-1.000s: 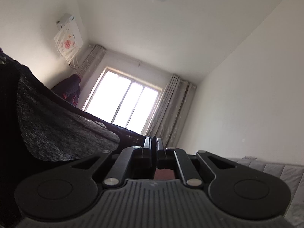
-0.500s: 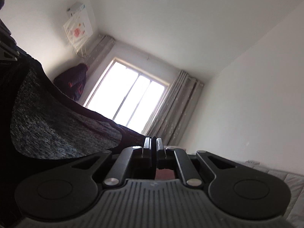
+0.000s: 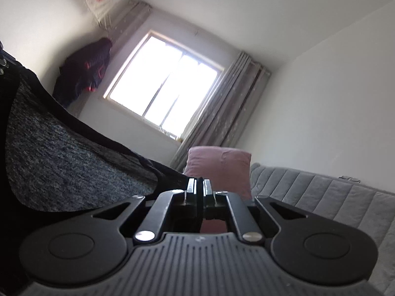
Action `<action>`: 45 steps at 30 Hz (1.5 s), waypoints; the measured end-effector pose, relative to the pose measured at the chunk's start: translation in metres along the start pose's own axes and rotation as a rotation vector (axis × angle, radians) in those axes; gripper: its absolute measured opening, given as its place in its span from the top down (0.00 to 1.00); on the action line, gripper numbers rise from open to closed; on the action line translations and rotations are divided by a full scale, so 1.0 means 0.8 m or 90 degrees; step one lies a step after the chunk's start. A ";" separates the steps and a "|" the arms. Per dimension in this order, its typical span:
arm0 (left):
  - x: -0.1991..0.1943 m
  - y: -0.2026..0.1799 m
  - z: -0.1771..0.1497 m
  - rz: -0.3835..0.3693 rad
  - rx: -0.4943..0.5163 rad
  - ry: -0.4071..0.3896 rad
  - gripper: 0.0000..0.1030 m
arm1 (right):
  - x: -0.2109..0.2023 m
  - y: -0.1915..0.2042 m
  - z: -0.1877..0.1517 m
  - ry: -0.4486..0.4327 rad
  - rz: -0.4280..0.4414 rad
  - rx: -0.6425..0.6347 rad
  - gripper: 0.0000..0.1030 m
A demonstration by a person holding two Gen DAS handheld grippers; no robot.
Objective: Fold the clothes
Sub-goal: 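Lift the black T-shirt high with both grippers and shake it out, then lay the T-shirt flat on the bed and open both grippers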
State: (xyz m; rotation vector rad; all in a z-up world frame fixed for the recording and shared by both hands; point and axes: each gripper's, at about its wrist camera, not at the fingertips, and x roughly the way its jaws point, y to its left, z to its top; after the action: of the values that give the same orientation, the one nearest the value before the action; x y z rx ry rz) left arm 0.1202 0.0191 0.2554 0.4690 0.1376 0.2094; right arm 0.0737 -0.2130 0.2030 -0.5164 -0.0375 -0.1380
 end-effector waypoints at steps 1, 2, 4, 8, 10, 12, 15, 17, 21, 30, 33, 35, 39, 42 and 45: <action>0.018 -0.007 -0.002 0.001 0.000 0.007 0.97 | 0.015 0.007 -0.005 0.007 -0.001 -0.001 0.94; 0.034 -0.015 -0.007 0.000 0.002 0.015 0.97 | 0.031 0.014 -0.009 0.013 -0.002 -0.003 0.94; 0.065 -0.031 -0.017 -0.001 0.005 0.032 0.97 | 0.057 0.025 -0.020 0.027 -0.003 -0.006 0.94; 0.125 -0.065 -0.041 -0.009 0.012 0.068 0.97 | 0.110 0.055 -0.049 0.062 0.002 -0.013 0.94; 0.153 -0.082 -0.057 -0.018 0.015 0.090 0.97 | 0.135 0.071 -0.065 0.081 0.007 -0.016 0.94; 0.182 -0.098 -0.074 -0.027 0.018 0.114 0.97 | 0.156 0.085 -0.082 0.101 0.013 -0.015 0.94; 0.223 -0.124 -0.103 -0.045 0.023 0.151 0.97 | 0.189 0.107 -0.116 0.140 0.022 -0.010 0.94; 0.248 -0.142 -0.123 -0.056 0.027 0.174 0.97 | 0.206 0.123 -0.140 0.165 0.028 -0.011 0.94; 0.295 -0.180 -0.165 -0.077 0.037 0.215 0.97 | 0.236 0.153 -0.187 0.210 0.039 -0.020 0.94; 0.352 -0.249 -0.246 -0.110 0.068 0.288 0.96 | 0.264 0.217 -0.279 0.298 0.081 -0.039 0.94; 0.358 -0.261 -0.261 -0.107 0.076 0.295 0.97 | 0.272 0.230 -0.298 0.325 0.098 -0.046 0.94; 0.360 -0.268 -0.269 -0.101 0.082 0.292 0.97 | 0.276 0.237 -0.306 0.340 0.106 -0.051 0.94; 0.359 -0.280 -0.268 -0.085 0.106 0.284 0.97 | 0.282 0.240 -0.305 0.354 0.113 -0.063 0.93; 0.353 -0.277 -0.261 -0.093 0.098 0.281 0.94 | 0.266 0.244 -0.301 0.351 0.107 -0.076 0.91; 0.346 -0.257 -0.251 -0.127 0.034 0.290 0.67 | 0.275 0.234 -0.297 0.358 0.114 -0.040 0.81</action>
State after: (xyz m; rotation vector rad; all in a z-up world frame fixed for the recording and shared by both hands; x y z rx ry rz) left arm 0.3872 -0.0093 -0.0403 0.4510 0.6347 0.1144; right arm 0.3180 -0.1963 -0.0795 -0.5264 0.5626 -0.1063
